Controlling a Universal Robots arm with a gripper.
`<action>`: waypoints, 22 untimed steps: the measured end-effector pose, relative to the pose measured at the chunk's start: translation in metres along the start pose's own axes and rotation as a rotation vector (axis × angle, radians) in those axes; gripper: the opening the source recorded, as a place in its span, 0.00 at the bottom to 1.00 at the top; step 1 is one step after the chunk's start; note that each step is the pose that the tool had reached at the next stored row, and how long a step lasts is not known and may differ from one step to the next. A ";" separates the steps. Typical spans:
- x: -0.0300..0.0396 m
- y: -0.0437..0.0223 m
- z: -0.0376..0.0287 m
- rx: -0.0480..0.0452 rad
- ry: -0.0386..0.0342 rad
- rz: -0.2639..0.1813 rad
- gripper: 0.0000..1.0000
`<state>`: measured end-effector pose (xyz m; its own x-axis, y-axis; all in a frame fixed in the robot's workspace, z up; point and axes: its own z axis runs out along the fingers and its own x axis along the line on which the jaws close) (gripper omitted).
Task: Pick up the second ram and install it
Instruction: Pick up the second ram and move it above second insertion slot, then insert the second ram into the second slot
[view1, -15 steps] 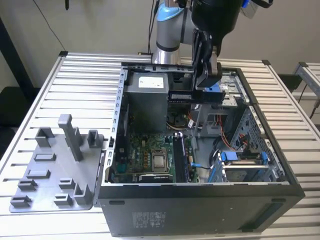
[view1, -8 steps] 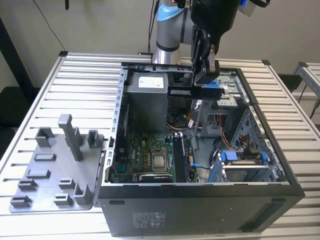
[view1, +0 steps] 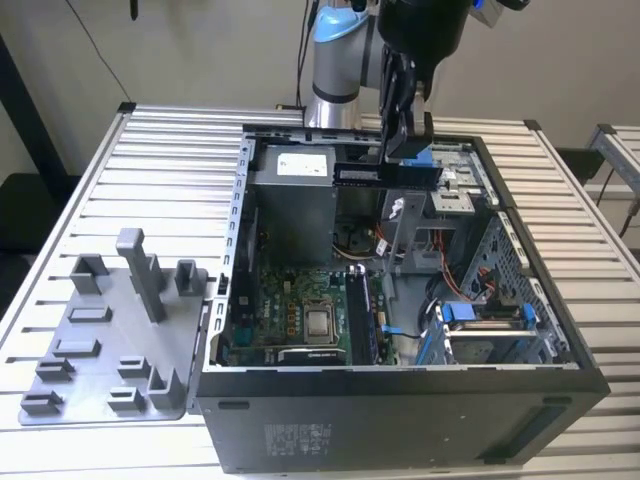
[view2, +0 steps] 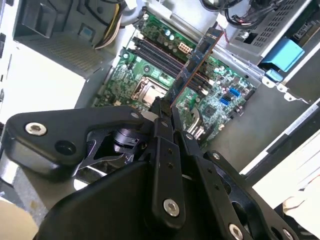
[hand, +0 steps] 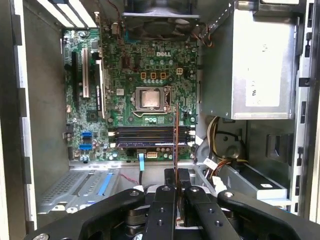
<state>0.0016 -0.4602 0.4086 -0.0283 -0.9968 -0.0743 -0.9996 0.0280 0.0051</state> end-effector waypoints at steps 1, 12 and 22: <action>-0.0019 0.0000 0.0003 0.0000 -0.0011 0.000 0.14; -0.0180 0.0004 0.0031 -0.0002 -0.0082 0.000 0.14; -0.0200 0.0005 0.0034 -0.0001 -0.0084 0.002 0.14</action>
<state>0.0017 -0.4400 0.4068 -0.0301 -0.9961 -0.0827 -0.9995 0.0298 0.0053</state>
